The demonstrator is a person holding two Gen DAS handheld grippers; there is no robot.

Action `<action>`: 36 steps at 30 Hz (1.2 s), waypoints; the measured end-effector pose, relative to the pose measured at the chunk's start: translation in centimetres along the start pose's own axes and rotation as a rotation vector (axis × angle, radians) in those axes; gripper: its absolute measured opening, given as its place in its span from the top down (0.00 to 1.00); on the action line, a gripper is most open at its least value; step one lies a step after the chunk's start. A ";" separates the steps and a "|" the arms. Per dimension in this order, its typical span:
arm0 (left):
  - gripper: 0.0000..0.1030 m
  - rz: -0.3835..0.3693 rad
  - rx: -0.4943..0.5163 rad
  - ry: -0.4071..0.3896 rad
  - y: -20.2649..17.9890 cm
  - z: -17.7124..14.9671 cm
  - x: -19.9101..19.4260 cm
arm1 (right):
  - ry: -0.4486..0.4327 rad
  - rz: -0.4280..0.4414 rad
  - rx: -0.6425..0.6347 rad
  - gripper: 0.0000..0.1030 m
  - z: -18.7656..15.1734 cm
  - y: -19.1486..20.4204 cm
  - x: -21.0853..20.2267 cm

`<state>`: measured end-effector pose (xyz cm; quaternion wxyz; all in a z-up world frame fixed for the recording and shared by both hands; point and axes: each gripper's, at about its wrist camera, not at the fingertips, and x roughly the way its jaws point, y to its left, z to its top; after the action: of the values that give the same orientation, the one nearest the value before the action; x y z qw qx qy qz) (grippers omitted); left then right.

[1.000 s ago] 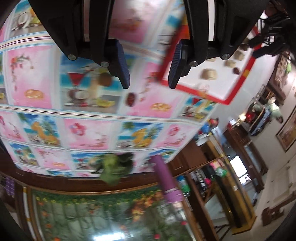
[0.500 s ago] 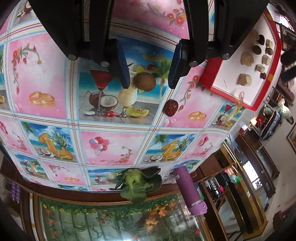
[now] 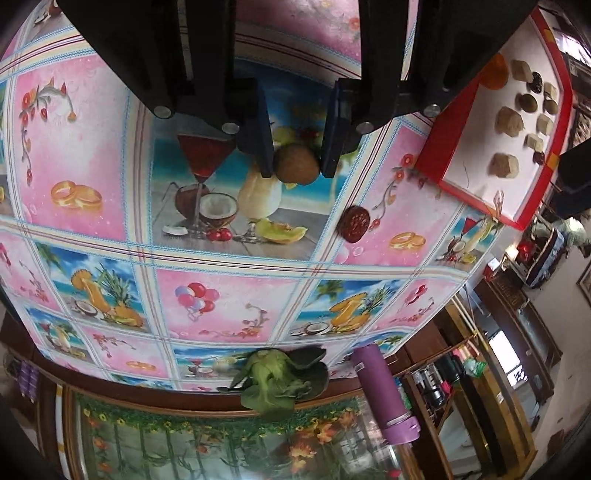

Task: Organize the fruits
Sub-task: 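Grasp a brown kiwi with the right tool while the left tool grasps a red date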

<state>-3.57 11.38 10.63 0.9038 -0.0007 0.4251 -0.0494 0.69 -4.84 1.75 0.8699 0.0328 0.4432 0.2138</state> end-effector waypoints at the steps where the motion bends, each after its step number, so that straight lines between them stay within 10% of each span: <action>1: 0.47 0.005 0.005 0.006 -0.3 0.5 0.6 | -0.008 0.005 0.028 0.76 0.3 -0.6 -0.3; 19: 0.48 0.041 0.056 0.163 -4.7 3.6 12.7 | -0.128 0.049 0.258 0.76 2.1 -6.4 -4.6; 36: 0.81 -0.015 0.047 0.196 -5.0 3.4 14.4 | -0.111 0.054 0.257 0.76 2.0 -6.3 -4.1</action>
<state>7.73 4.99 1.99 0.8572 0.0221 0.5102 -0.0660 2.31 -11.89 4.51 0.8757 0.1677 0.4172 0.1763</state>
